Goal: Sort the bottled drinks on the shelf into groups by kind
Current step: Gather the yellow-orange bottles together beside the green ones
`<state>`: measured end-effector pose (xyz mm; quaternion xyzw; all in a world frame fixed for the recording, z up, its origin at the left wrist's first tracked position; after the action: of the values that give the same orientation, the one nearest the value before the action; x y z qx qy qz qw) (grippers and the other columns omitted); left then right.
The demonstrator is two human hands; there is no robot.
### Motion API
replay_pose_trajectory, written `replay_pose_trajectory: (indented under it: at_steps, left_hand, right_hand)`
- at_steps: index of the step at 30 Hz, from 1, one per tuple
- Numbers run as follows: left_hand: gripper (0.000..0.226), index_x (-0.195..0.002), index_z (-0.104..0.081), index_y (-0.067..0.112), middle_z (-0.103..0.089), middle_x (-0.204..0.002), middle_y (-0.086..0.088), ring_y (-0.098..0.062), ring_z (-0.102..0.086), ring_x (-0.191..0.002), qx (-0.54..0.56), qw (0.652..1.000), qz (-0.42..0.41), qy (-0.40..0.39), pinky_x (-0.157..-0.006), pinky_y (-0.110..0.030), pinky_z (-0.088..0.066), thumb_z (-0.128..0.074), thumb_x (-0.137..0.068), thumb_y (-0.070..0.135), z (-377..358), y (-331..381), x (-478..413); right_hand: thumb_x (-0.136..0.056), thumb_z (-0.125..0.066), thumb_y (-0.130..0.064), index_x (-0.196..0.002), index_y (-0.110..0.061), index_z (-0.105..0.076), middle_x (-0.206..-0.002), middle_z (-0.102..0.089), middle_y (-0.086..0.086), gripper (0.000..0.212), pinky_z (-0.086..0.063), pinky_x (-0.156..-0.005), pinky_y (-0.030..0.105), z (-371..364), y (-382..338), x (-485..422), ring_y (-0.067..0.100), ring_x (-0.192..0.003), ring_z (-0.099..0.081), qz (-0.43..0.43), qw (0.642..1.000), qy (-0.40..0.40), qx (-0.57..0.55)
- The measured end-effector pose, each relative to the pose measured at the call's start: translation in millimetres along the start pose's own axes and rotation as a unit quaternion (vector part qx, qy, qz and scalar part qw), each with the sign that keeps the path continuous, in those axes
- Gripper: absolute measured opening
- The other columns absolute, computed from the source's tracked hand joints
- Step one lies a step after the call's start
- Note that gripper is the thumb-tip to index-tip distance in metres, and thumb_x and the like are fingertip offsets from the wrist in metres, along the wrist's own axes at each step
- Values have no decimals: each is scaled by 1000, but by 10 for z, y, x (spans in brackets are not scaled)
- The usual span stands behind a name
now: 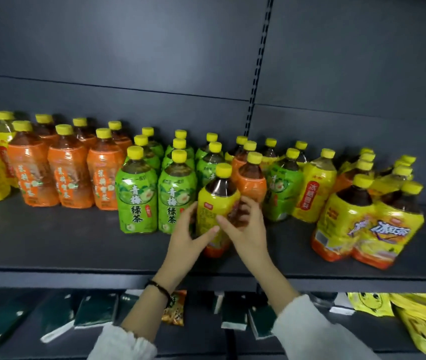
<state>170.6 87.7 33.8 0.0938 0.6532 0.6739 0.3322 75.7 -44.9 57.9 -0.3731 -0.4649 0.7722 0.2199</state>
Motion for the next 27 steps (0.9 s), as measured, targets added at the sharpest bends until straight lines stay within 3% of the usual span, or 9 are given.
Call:
replay_pose_trajectory:
  at_steps: [2,5,9,11,14,17,19,23,27]
  left_hand:
    - [81,-141,-37,23,-48,-138,8,1,-47,-122,-6,1000,-3,18,-89,-12,-46,-80,-72,34,-73,14,-5]
    - [105,-145,-29,25,-44,-141,8,-2,-44,-128,-39,999,-4,21,-102,-21,-42,-85,-59,48,-155,-7,-27]
    - [97,-141,-34,24,-48,-133,11,-6,-48,-122,-61,996,-5,60,-101,-28,-43,-87,-61,35,-170,14,-107]
    - [93,-140,-34,25,-48,-130,9,-10,-47,-121,-71,996,6,61,-100,-29,-42,-86,-63,26,-155,-6,-138]
    - [89,-139,-36,27,-50,-125,9,-9,-48,-115,-52,998,23,39,-98,-29,-44,-85,-65,20,-165,-69,-132]
    - [87,-138,-36,30,-52,-119,15,2,-52,-105,-31,999,30,27,-87,-17,-46,-84,-66,18,-279,-76,-39]
    - [83,-132,-36,37,-51,-115,24,15,-51,-98,-23,999,26,13,-77,-7,-42,-83,-66,19,-396,-66,19]
    - [75,-117,-36,54,-50,-116,31,25,-50,-96,-8,999,26,-27,-77,-10,-44,-82,-64,28,-681,-18,81]
    - [80,-119,-41,54,-57,-117,29,13,-56,-104,5,998,39,-39,-78,-13,-50,-85,-51,52,-941,-20,101]
  right_hand:
    - [-64,-78,-52,-121,-38,-41,-121,-51,-3,69,-52,-87,36,27,-2,-56,12,-104,-55,9,1000,-24,-3]
    - [-75,-79,-34,-116,-37,-43,-116,-53,-3,55,-50,-80,24,61,1,-93,9,-98,-56,13,998,-56,-27]
    - [-85,-71,-23,-108,-36,-57,-106,-62,-5,29,-51,-75,18,167,66,-76,0,-87,-62,2,990,-95,-105]
    - [-88,-68,-16,-100,-32,-62,-96,-66,-3,21,-49,-73,15,428,146,-38,-1,-82,-63,2,992,-27,-122]
    - [-89,-66,-13,-96,-29,-61,-92,-65,-2,18,-49,-74,17,1067,393,79,7,-86,-63,1,983,148,-109]
    - [-86,-70,-19,-104,-24,-54,-105,-55,2,25,-51,-86,40,1664,674,186,22,-100,-56,-10,964,266,-16]
    - [-80,-76,-22,-116,-16,-50,-113,-46,2,45,-46,-92,48,1952,813,215,28,-112,-47,-30,950,308,50]
    - [-68,-86,-22,-140,-3,-36,-135,-39,20,89,-28,-108,47,2251,993,34,33,-129,-31,-41,944,305,117]
    - [-70,-83,-34,-146,-7,-30,-137,-35,21,97,-25,-111,43,2303,1131,-124,32,-130,-28,-57,954,267,121]
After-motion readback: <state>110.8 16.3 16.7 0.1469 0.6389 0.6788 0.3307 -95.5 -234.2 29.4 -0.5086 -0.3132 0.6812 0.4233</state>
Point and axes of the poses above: each hand's wrist, its own x-axis away from the middle knuckle, its own z-axis out of the back of the hand, y = z × x, the point moved 9 cm from there along -x, towards the middle knuckle
